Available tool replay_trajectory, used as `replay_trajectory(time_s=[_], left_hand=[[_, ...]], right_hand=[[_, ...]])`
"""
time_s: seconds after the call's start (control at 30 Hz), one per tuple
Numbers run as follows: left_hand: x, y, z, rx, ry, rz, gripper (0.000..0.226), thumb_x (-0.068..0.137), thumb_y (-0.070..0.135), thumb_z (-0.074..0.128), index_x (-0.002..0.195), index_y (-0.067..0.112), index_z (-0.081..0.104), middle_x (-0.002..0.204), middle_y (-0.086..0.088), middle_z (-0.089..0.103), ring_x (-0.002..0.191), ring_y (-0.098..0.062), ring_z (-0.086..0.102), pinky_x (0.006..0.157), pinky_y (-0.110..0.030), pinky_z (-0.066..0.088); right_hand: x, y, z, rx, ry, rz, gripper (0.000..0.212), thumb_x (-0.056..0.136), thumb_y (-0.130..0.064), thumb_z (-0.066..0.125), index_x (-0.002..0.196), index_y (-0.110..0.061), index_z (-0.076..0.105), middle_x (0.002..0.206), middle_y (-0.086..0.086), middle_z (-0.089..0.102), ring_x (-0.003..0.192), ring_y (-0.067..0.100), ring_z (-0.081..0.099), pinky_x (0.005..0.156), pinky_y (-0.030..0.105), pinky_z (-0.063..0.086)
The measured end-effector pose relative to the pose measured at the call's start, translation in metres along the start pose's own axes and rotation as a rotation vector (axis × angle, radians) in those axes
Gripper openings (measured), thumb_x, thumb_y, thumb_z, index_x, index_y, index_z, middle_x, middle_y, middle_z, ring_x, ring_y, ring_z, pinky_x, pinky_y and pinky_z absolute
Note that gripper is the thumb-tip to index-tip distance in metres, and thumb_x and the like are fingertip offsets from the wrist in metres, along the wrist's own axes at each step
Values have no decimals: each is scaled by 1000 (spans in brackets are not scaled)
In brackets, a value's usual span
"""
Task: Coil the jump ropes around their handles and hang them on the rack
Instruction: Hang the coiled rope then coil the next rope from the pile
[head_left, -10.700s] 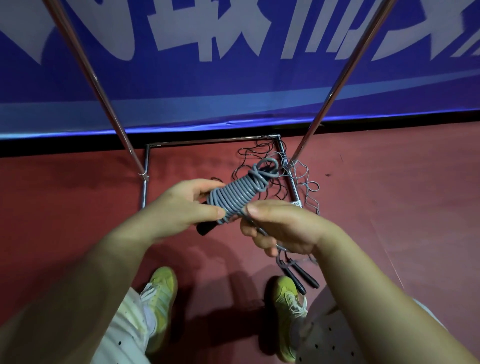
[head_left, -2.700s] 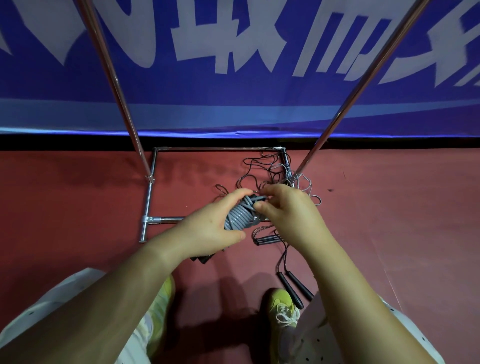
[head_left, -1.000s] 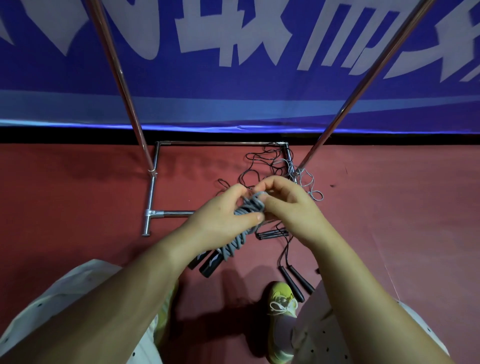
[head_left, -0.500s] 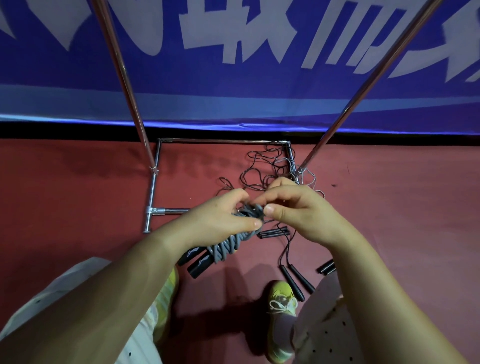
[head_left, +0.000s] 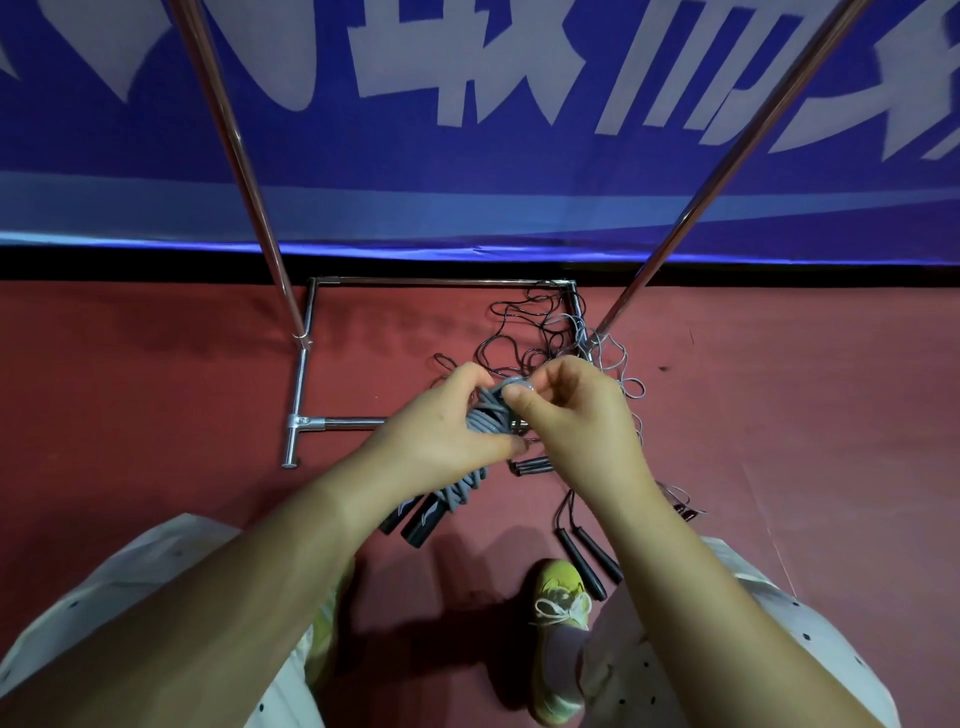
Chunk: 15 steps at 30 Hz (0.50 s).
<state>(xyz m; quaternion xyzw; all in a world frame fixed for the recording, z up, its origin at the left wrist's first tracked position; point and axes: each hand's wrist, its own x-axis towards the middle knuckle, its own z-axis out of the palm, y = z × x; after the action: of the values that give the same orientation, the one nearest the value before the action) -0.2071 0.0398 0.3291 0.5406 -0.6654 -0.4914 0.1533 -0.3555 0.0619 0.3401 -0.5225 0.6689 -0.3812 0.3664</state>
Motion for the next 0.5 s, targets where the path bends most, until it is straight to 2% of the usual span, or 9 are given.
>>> replay_trajectory(time_s=[0.13,0.23,0.27,0.33,0.43,0.5], left_hand=[[1,0,4,132,71,-35,38,74,51,69,92,33,41,91,7,64,83,-17,62,77,-39,51],[-4,0,2,206,71,-21,37,75,51,67,93,35,39,86,8,63,79,-18,62,74,-39,52],[-6,2,1,228,58,0,37,75,49,67,96,35,39,86,8,63,80,-19,63,74,-39,52],[-9,4,-1,275,44,51,40,77,46,68,104,32,41,94,8,63,87,-20,62,76,-37,50],[-9,4,0,291,94,159,46,79,42,69,116,26,46,114,6,52,104,-21,56,84,-37,46],[-7,2,4,261,128,223,47,81,39,69,120,23,49,120,6,46,108,-20,54,88,-38,45]], right_hand=[[2,0,2,-116,-19,18,21,78,-21,77,71,-17,57,58,-6,59,54,11,55,59,37,49],[8,1,-2,-11,-130,129,30,78,-15,78,85,-22,50,53,-6,55,41,7,52,50,32,47],[10,1,-4,24,-161,156,33,78,-13,78,87,-23,47,51,-7,55,39,8,51,50,34,46],[11,-1,-7,110,-167,170,31,80,-9,76,87,-19,48,52,-5,55,37,10,49,51,38,47],[9,-5,-3,281,-88,194,22,83,-2,71,80,-10,51,47,-6,49,36,6,43,43,26,48],[8,-7,1,370,-54,240,20,85,-3,68,77,-8,51,49,-3,47,36,4,41,42,23,48]])
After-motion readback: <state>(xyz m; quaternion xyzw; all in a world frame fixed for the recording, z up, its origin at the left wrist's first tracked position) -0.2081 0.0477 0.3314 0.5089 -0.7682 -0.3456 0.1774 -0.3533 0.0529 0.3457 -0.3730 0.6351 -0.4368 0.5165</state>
